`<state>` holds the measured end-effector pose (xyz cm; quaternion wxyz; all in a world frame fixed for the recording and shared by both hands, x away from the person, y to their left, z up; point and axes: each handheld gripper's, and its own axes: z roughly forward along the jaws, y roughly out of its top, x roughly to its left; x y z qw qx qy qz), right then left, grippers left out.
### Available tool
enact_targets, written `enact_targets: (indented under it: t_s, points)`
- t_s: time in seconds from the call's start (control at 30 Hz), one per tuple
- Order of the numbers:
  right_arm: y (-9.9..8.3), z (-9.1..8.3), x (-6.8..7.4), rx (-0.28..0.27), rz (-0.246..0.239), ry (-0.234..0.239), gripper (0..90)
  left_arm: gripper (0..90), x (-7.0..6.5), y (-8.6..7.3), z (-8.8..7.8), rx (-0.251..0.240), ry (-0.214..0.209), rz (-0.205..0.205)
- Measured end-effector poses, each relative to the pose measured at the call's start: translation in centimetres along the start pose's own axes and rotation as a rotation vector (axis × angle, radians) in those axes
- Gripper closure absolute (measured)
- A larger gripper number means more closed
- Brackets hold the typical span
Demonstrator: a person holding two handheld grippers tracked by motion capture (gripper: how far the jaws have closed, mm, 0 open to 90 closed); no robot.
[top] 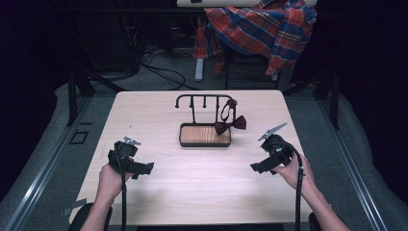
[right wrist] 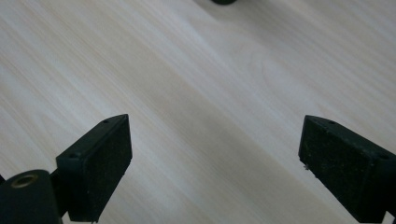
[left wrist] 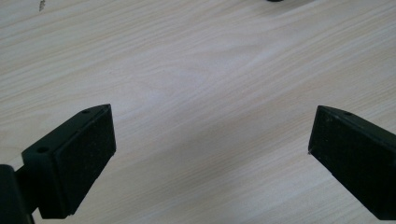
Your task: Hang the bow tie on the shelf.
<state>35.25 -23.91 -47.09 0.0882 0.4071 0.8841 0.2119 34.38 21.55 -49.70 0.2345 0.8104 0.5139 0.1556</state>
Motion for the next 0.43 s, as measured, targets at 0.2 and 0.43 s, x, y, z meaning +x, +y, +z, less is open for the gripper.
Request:
enact_targets:
  t_s: [0.2,0.43]
  points:
    - [-1.3,0.7,-0.2,0.035,0.011,0.008,9.6,0.8,0.0,0.1,0.0,0.003,0.0,0.014]
    - [-1.5,1.0,-0.9,0.008,0.034,-0.012,12.6,0.8,-0.1,0.1,0.0,0.001,-0.001,0.015]
